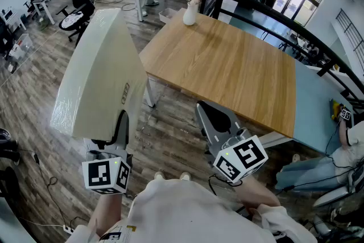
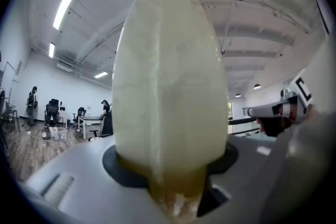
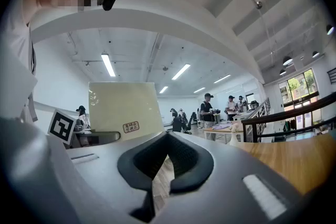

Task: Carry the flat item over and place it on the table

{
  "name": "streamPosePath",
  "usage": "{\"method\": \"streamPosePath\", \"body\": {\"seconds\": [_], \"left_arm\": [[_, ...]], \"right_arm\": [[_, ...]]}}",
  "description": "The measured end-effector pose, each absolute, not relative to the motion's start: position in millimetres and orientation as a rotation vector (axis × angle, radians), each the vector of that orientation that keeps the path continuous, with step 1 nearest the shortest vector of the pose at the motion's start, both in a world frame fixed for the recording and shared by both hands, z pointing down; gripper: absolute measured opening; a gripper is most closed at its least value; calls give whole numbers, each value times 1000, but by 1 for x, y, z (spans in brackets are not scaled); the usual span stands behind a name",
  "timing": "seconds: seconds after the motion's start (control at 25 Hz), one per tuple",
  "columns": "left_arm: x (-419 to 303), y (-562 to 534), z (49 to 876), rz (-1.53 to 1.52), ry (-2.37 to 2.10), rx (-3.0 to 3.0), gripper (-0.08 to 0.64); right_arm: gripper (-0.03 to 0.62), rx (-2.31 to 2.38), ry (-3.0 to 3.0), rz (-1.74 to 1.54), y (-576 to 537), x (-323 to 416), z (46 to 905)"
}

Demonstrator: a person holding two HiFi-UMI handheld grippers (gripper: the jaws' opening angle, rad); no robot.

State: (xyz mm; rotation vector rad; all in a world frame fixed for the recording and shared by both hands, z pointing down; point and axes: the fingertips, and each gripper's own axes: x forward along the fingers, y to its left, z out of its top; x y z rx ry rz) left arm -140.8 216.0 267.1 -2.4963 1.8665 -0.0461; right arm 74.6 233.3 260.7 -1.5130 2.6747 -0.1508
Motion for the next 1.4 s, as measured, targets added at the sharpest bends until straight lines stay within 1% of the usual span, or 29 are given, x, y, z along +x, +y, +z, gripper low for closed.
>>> {"method": "streamPosePath", "body": {"seconds": [0.64,1.4], "left_arm": [[-151,222,272,-73,1899,-2495,259],[-111,238,296,-133,1952,-2462,259]], "right_arm": [[0,-1560,2681,-181,234,69,269],[0,-1472,2737,-204,242,97,295]]}}
